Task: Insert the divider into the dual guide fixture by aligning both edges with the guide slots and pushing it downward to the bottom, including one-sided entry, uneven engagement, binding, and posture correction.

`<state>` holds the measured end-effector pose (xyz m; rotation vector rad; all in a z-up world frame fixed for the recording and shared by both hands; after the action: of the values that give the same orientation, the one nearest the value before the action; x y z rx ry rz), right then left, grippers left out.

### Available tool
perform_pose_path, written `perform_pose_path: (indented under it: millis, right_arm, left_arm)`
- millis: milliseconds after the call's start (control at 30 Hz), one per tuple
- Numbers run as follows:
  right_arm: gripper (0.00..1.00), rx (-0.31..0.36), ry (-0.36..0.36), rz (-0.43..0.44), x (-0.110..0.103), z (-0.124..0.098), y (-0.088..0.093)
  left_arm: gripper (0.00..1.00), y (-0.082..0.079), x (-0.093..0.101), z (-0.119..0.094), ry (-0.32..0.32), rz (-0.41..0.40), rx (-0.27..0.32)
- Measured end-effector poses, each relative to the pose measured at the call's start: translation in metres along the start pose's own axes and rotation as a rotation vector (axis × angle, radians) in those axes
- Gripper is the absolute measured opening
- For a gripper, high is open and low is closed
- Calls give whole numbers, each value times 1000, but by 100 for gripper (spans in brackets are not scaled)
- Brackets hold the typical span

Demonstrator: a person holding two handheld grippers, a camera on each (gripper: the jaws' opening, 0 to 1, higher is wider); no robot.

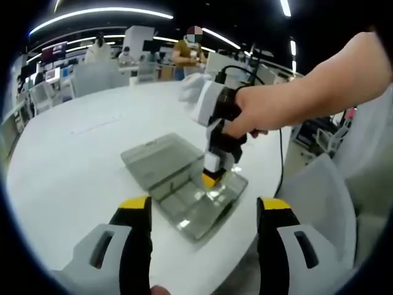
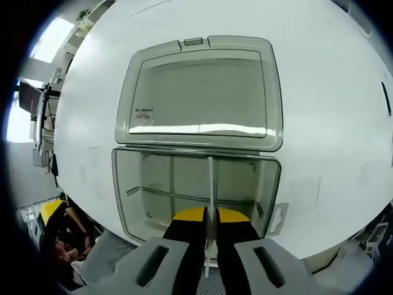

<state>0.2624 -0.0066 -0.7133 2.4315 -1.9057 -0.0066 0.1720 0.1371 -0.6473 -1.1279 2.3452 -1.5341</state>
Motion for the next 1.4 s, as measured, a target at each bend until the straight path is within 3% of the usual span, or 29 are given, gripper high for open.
perform_pose_path:
  millis: [600,1400]
  right_arm:
    - [0,26,48,-40,-5,9,-2]
    - [0,43,38,-81,-6,6,4]
  left_arm:
    - [67,-1,0,1,1,1,-4]
    - [67,-2,0,0,-4,5,-8]
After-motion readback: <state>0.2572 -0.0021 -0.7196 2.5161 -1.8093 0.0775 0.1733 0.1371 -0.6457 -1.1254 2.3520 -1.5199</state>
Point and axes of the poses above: the point that each gripper's makers call its tool centre point, and the gripper's own axes: z roughly forward along the fingers, x roughly to its right, y roughly out of its underside, the point moved 8 cm from there along -z, roughly backward along the fingers, and after that the axes turned 10 degrees about y, right-handed, at the moved point
